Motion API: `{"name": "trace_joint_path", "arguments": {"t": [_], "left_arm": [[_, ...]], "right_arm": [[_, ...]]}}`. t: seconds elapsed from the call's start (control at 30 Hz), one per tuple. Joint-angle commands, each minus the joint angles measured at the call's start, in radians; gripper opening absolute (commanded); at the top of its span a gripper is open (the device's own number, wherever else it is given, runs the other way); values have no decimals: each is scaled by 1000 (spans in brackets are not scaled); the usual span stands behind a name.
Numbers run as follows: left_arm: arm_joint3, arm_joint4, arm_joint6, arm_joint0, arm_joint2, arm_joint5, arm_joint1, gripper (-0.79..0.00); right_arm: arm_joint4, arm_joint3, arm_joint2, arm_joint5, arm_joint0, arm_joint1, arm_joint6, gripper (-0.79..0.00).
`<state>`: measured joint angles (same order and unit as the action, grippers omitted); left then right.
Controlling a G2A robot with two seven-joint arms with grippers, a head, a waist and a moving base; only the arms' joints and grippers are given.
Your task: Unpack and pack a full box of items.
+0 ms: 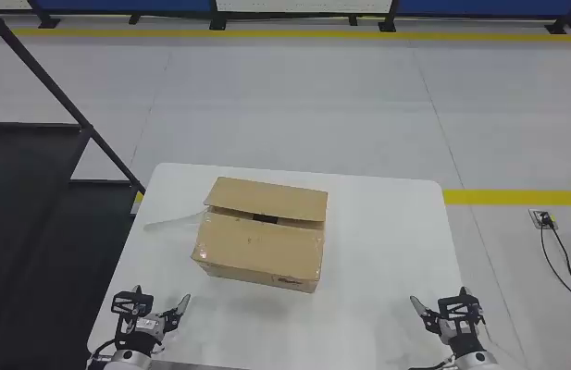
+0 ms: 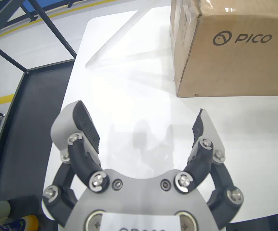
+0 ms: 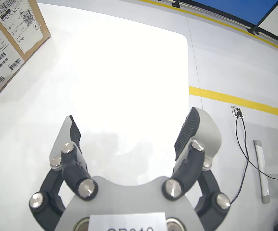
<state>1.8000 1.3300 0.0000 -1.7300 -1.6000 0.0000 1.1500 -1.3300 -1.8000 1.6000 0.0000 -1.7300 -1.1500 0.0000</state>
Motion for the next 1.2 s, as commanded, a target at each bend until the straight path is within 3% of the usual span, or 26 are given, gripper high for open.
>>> {"name": "trace_joint_path", "arguments": {"t": [0.0, 0.17, 0.33, 0.57, 0.63, 0.93, 1.17], "left_arm": [[0, 0, 0, 0, 0, 0, 0, 0], [-8, -15, -9, 14, -7, 3, 1, 0], [-37, -66, -11, 78, -17, -4, 4, 0], [-73, -188, -14, 181, -23, -36, 11, 0], [-83, -226, -70, 206, -21, 0, 14, 0], [-92, -237, -66, 208, -27, -12, 14, 0], [-166, -232, -65, 313, 13, -4, 21, 0]], "right_arm": [[0, 0, 0, 0, 0, 0, 0, 0], [-21, -22, -12, -10, 6, 0, 2, 0], [-47, -94, -49, -7, 19, -5, 28, 0], [50, -186, -111, 4, 86, -18, 130, 0], [50, -186, -111, 4, 86, -18, 130, 0], [90, -185, -108, 4, 85, -20, 114, 0], [194, -153, -135, -87, 149, -26, 128, 0]]}}
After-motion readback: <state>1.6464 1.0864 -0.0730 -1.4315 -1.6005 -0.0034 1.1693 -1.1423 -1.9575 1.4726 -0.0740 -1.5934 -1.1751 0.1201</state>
